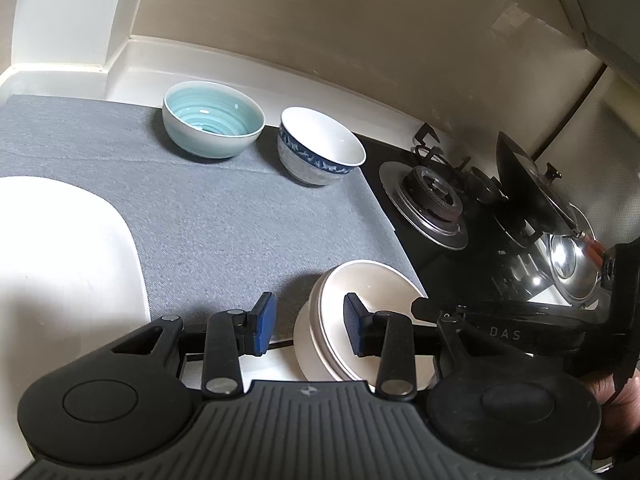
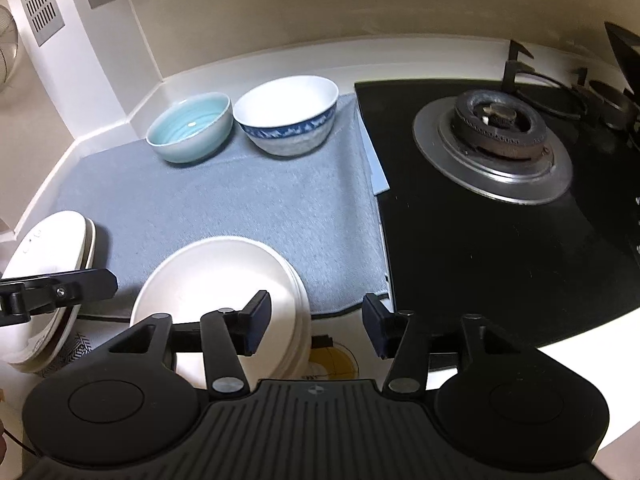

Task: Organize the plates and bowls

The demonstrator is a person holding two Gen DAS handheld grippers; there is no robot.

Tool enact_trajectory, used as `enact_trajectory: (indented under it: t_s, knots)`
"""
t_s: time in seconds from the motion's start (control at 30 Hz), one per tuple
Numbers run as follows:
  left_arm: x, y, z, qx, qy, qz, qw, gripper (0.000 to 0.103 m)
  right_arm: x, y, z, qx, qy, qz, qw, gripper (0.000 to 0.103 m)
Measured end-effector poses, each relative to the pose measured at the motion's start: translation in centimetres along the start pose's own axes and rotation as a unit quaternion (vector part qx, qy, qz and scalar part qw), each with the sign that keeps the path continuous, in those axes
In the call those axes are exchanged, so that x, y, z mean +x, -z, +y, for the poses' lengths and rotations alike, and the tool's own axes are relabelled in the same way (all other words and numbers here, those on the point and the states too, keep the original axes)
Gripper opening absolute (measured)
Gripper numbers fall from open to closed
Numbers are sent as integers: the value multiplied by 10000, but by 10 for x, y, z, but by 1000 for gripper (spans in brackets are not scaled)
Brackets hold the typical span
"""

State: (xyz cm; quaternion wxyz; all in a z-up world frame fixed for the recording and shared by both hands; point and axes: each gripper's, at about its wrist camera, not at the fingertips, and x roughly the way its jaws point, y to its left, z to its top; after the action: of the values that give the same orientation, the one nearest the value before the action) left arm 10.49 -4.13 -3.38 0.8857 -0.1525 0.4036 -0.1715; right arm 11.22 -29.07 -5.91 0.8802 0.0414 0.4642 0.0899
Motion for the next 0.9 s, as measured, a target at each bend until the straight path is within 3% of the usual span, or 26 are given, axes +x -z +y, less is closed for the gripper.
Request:
enact_trajectory:
  t_s: [0.43,0.57,0.9]
  knots:
    - [7,-22,12,-42,-4,-103,9999,41,-10,-12,9,-34,154,-563,9983,58]
    - [10,-31,15,-51,5,-151,9999,41,-12,-15,7,-11,248,-694,9973,74]
    - [16,-44,26,-165,-73,-194,9997,43,-13,-19,6,36,264,-820,9963,74]
